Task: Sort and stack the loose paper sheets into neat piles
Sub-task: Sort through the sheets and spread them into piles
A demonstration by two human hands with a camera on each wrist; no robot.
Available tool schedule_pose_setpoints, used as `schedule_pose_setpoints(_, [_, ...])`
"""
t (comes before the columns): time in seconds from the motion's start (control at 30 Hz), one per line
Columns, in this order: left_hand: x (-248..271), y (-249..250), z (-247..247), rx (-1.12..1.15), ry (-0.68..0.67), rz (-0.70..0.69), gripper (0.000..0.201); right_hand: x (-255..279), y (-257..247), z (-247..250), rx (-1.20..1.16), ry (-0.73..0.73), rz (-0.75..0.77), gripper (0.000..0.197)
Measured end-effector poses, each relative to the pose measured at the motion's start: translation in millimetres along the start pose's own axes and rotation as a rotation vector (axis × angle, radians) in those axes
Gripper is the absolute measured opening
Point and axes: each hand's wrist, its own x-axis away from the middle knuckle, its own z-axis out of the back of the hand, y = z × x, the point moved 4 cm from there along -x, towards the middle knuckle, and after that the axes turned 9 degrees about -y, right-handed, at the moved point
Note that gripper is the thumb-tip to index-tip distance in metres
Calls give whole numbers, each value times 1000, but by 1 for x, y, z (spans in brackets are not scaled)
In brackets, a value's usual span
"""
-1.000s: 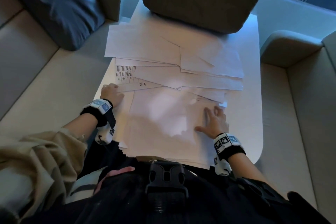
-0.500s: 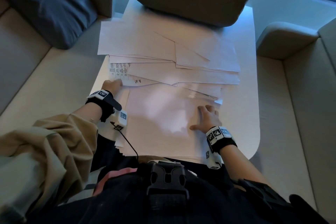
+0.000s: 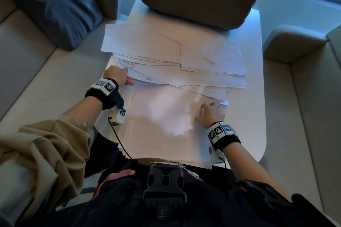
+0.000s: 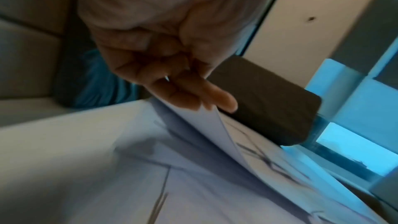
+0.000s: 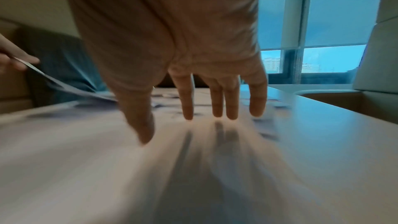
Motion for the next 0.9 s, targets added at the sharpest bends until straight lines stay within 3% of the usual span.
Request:
schedule_pose_setpoints(0.13, [11, 32, -3, -35, -102, -153, 48, -3, -57, 33, -240, 158, 309, 38])
schedule_pose_setpoints(0.27, [28, 64, -11, -63, -223, -312, 50, -6, -126, 49, -253, 206, 600, 51])
schedule_pose_setpoints(0.33, [38, 76, -12, -77, -263, -393, 50, -11, -149, 54, -164, 205, 578, 52])
schedule_pose_setpoints(0.43, [46, 76, -10, -26, -289, -458, 44, -16, -166, 67, -29, 298, 486, 24])
schedule_pose_setpoints(0.47, [48, 72, -8, 51, -301, -463, 42, -16, -166, 72, -11, 322, 460, 26])
schedule_pose_setpoints(0.57, [46, 48, 2, 247, -263, -403, 45, -9, -157, 93, -60, 438, 440, 38])
schedule_pose_setpoints(0.73, [42, 2, 19, 251, -274, -132, 56, 46, -130, 151, -358, 855, 588, 43])
schedule_pose_setpoints(0.83, [43, -7, 14, 256, -327, -68, 58, 93, -117, 160, -179, 1094, 669, 46])
schedule_pose_setpoints(0.9, [47, -11, 9, 303, -350, -47, 60, 117, -117, 138, -23, 1065, 741, 35])
